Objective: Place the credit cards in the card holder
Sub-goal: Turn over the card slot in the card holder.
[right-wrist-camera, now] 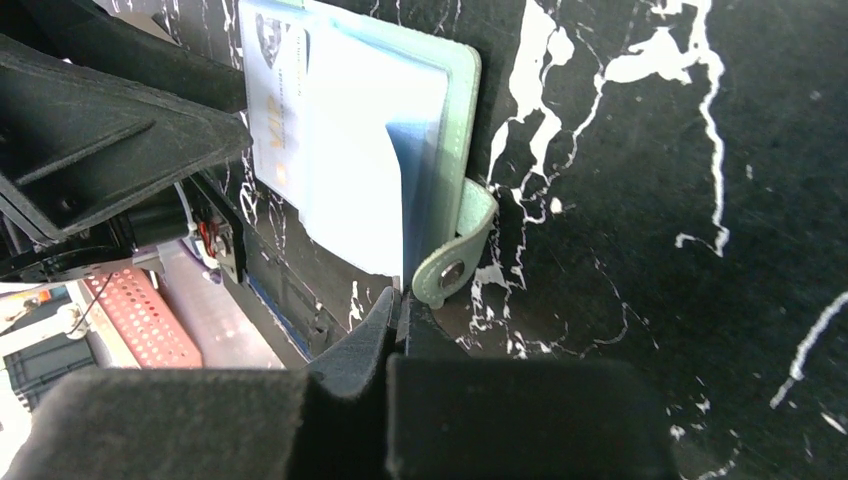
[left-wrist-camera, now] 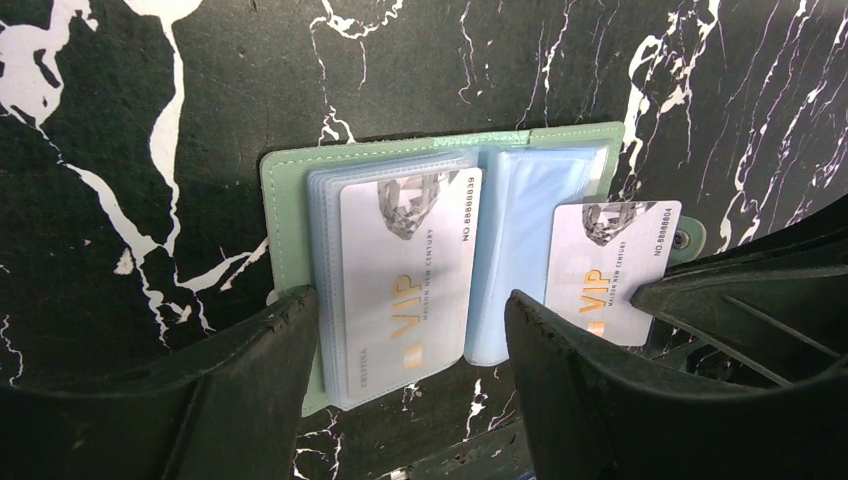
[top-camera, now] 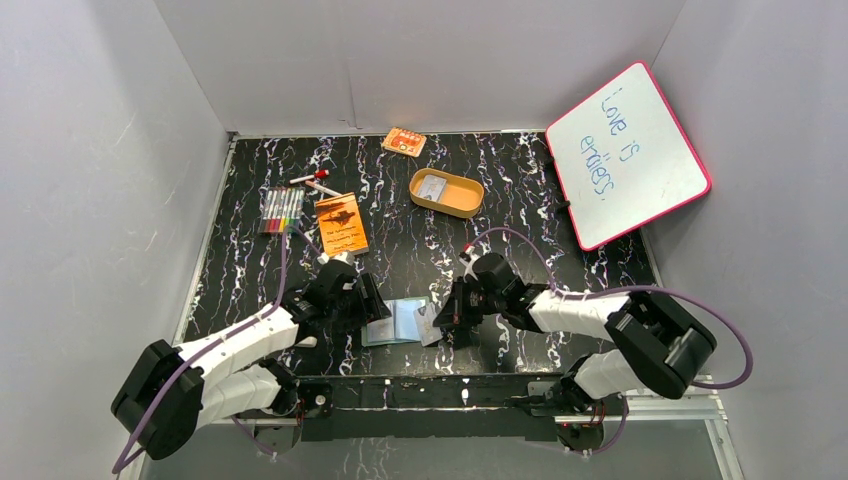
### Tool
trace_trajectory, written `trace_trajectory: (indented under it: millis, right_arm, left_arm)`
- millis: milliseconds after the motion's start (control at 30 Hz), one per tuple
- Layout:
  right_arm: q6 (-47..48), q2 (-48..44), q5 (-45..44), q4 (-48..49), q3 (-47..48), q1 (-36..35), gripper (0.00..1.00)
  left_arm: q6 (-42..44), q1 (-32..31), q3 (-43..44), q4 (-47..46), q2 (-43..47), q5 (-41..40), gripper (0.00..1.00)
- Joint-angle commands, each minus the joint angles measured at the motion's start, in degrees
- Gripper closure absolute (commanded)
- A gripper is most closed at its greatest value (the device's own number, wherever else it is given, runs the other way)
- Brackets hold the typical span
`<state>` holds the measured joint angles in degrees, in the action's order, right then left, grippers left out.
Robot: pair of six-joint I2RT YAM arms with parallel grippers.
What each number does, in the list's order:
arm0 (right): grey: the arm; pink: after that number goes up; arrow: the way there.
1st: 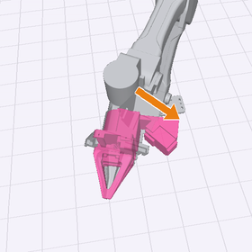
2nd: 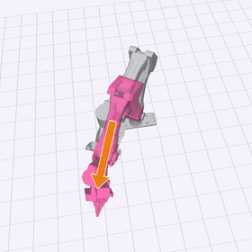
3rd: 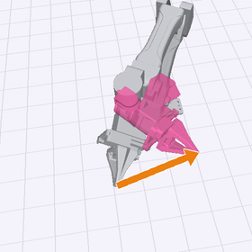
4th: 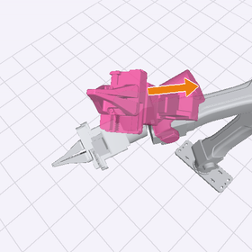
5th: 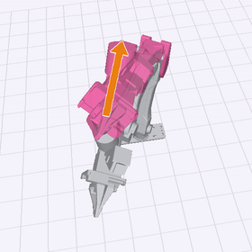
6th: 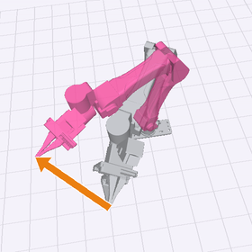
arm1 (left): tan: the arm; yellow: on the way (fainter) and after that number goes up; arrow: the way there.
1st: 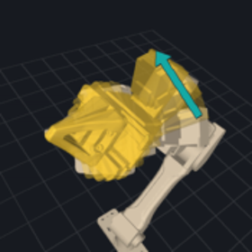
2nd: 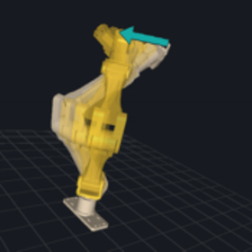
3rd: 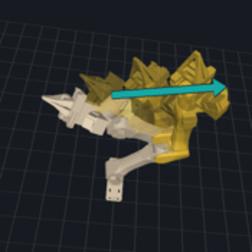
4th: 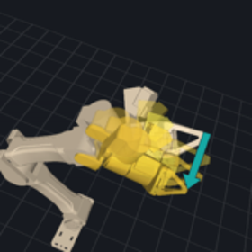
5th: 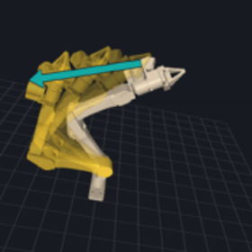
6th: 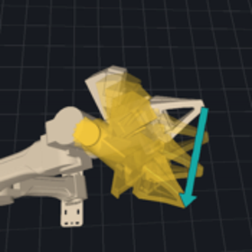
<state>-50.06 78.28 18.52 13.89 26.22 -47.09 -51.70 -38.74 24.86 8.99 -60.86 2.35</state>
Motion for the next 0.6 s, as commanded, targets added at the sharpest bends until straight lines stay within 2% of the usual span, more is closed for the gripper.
trace_trajectory:
  millis: [0,333,567]
  right_arm:
    - [-1.0,2.0,0.7,3.7,2.5,-1.0,1.0]
    - [-2.9,6.1,1.3,6.7,4.3,-2.4,1.0]
    - [-4.1,6.7,0.2,6.7,4.1,-2.6,1.0]
  left_arm:
    - [-0.6,-0.1,-1.1,-0.1,-0.3,0.9,0.35]
    - [-0.2,-0.1,-0.7,-0.3,0.5,1.9,0.34]
    - [3.1,-0.9,1.6,-0.3,3.1,4.9,0.31]
